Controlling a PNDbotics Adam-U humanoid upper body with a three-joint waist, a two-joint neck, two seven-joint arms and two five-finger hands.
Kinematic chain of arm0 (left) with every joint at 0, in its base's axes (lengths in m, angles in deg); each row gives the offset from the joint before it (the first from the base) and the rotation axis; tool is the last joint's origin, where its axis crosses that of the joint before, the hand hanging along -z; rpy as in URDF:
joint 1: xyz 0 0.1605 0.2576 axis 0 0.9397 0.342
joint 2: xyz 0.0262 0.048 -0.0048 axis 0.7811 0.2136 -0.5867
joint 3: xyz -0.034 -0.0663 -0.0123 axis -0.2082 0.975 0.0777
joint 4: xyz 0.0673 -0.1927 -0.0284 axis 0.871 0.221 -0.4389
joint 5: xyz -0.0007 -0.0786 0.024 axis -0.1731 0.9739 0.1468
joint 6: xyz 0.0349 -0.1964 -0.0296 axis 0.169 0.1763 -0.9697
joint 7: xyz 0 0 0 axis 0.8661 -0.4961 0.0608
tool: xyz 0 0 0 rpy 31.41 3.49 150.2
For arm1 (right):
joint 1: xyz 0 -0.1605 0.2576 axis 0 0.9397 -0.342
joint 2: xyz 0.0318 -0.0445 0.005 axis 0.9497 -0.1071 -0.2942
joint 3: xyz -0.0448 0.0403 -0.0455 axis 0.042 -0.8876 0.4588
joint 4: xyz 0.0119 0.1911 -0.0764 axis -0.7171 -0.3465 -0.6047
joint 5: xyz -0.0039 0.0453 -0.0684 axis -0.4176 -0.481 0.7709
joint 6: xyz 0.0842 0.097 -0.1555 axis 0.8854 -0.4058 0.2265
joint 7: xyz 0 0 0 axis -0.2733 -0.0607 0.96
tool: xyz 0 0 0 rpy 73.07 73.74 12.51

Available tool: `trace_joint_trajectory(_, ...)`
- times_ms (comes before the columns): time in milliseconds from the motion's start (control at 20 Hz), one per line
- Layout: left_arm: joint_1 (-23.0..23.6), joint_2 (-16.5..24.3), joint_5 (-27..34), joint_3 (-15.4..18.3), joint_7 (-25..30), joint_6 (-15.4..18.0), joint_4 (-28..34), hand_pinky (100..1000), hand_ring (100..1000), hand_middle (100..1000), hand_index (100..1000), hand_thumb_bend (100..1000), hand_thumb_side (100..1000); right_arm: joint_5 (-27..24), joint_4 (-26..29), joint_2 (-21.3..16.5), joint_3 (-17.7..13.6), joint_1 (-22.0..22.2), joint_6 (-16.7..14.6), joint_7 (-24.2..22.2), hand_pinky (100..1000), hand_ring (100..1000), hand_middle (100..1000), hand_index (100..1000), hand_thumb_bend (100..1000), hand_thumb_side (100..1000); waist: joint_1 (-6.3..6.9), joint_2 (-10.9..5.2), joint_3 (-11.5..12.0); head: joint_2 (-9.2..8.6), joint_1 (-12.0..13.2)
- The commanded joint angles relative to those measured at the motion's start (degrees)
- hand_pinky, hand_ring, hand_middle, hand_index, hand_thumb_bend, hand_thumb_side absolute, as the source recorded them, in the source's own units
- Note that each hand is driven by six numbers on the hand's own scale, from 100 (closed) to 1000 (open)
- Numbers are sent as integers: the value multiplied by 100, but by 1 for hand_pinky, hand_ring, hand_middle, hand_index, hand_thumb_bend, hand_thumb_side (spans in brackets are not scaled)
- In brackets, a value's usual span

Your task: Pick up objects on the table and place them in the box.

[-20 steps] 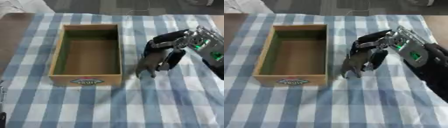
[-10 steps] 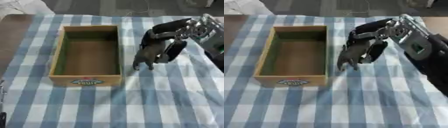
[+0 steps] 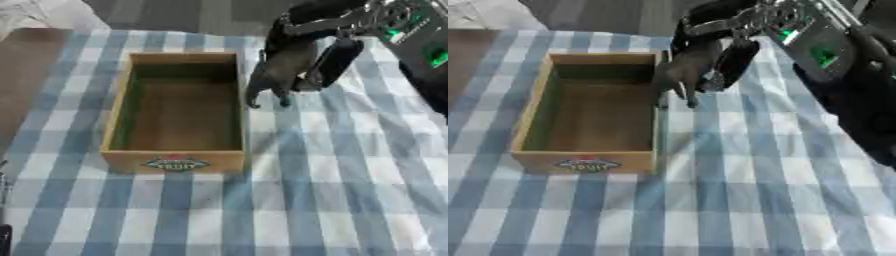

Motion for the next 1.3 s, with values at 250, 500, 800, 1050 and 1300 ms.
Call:
trace_joint_trajectory(250,-53,63,44,-66,52,2,108,825,836,781,724,100,625,103,1,76,-187,-301,-81,-36,813,842,455,567,100,102,0,-178,122,16,-161)
trace_joint_trajectory(500,-90,28,79,-102,104,14,108,825,836,782,724,100,625,429,-524,689,-174,-895,48,-75,810,839,452,563,100,104,-1,-156,208,-8,-284)
trace_joint_trajectory(800,-88,19,90,-94,102,11,108,825,837,782,723,100,625,847,-1279,1462,-249,-1224,-111,103,806,836,441,557,100,109,2,-105,212,-4,-344)
trace_joint_trajectory(1050,-98,3,102,-105,109,12,108,825,838,783,722,100,626,1086,-1549,1762,-365,-1363,-301,352,804,833,433,554,100,114,-21,-60,227,-33,-389)
trace_joint_trajectory(1300,-126,-21,116,-117,119,21,108,826,838,783,722,100,626,1275,-1804,2024,-436,-1366,-317,561,796,828,421,551,100,116,-21,-33,282,-92,-456)
